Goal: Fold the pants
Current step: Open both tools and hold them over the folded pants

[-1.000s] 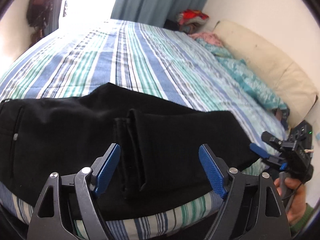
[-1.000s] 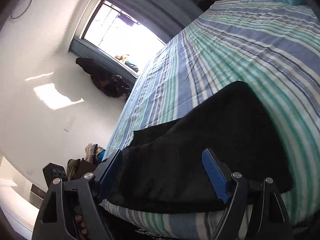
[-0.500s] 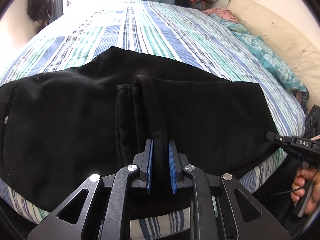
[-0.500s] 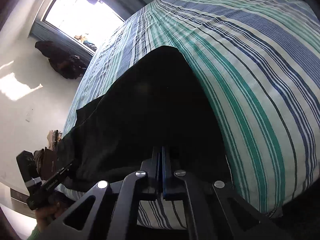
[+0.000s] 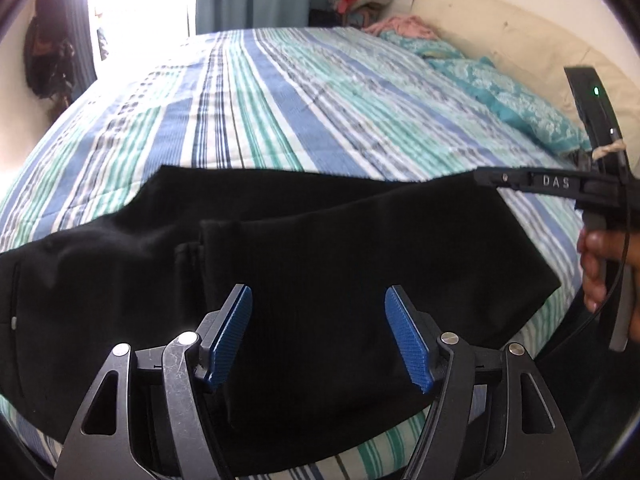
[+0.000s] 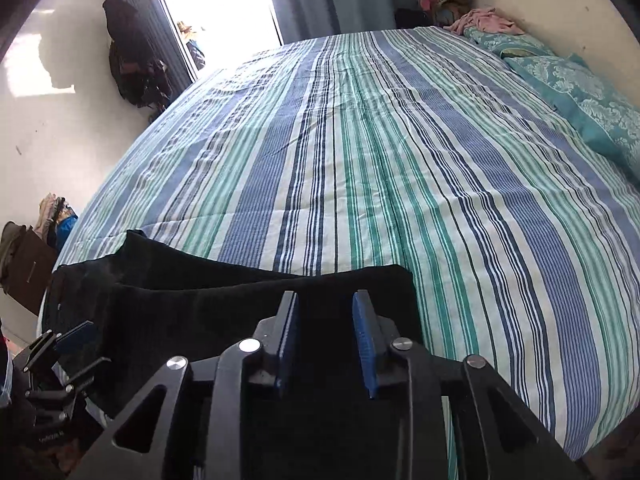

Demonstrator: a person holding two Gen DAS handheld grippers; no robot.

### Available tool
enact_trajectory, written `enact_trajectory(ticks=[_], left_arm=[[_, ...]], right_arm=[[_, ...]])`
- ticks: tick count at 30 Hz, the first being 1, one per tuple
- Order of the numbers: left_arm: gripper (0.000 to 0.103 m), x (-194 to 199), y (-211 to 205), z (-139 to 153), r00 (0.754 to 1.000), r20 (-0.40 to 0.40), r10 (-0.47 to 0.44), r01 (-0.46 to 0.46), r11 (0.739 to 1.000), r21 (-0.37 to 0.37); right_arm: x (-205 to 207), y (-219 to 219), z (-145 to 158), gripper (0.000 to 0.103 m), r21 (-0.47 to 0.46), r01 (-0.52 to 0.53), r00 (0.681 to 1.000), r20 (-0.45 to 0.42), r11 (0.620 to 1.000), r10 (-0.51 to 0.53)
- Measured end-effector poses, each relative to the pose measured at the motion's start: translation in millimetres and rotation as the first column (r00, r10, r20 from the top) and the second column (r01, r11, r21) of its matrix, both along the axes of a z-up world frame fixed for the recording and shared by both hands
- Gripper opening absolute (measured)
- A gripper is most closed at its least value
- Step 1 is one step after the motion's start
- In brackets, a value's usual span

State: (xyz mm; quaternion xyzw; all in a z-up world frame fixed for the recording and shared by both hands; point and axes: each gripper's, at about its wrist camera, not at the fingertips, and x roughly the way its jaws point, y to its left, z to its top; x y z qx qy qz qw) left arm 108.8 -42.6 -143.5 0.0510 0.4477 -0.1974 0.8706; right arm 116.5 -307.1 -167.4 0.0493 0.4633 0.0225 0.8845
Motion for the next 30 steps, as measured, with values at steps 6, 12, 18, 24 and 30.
enact_trajectory(ticks=[6, 12, 18, 24, 30], left_arm=[[0.072, -10, -7, -20, 0.999, 0.006, -0.032, 0.032, 0.997, 0.076], [0.072, -15, 13, -8, 0.999, -0.024, 0.032, -0.033, 0.999, -0.043], [0.073, -25, 25, 14, 0.996, 0.04, 0.077, -0.072, 0.991, -0.111], [0.078, -19, 45, 11, 0.982, 0.057, 0.179, -0.174, 0.981, -0.084], [0.078, -16, 51, -23, 0.981, -0.012, 0.192, -0.192, 0.981, -0.009]], right_arm=[[14, -8, -54, 0.042, -0.054, 0.0, 0.992, -0.128, 0.999, -0.007], [-33, -3, -9, 0.048, -0.045, 0.021, 1.0, 0.011, 0.999, -0.021], [-107, 23, 5, 0.072, -0.031, 0.059, 0.988, 0.146, 0.998, -0.054], [-109, 40, -6, 0.072, -0.076, 0.01, 0.991, 0.135, 0.997, 0.0], [-96, 48, -38, 0.074, -0.084, -0.019, 0.999, 0.04, 0.996, 0.023]])
